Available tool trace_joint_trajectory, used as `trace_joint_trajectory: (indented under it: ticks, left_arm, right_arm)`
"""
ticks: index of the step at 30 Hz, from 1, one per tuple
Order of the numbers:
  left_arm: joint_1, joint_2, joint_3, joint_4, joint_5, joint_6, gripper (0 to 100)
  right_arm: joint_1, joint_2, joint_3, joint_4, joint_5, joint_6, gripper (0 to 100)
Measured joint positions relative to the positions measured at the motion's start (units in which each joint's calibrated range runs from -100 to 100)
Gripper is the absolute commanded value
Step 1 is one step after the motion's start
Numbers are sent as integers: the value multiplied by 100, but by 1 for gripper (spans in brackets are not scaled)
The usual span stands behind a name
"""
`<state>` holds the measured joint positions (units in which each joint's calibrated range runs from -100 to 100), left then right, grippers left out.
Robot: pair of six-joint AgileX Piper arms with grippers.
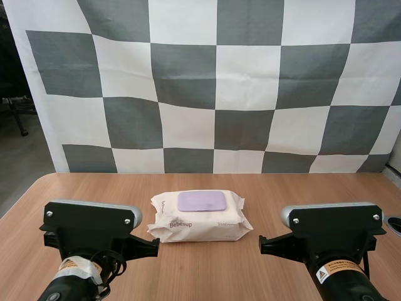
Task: Open the wet wipes lid
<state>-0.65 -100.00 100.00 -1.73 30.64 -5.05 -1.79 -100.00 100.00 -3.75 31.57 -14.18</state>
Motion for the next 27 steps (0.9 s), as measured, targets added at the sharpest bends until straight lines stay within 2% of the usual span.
trace_joint_trajectory:
  ticks: [9, 27]
  left_arm:
    - [0, 0, 0, -109, -63, -589, 0]
    - [0, 0, 0, -109, -63, -600, 0]
  right_arm:
    - [0, 0, 0, 0, 0, 0, 0]
    - [0, 0, 0, 0, 0, 0, 0]
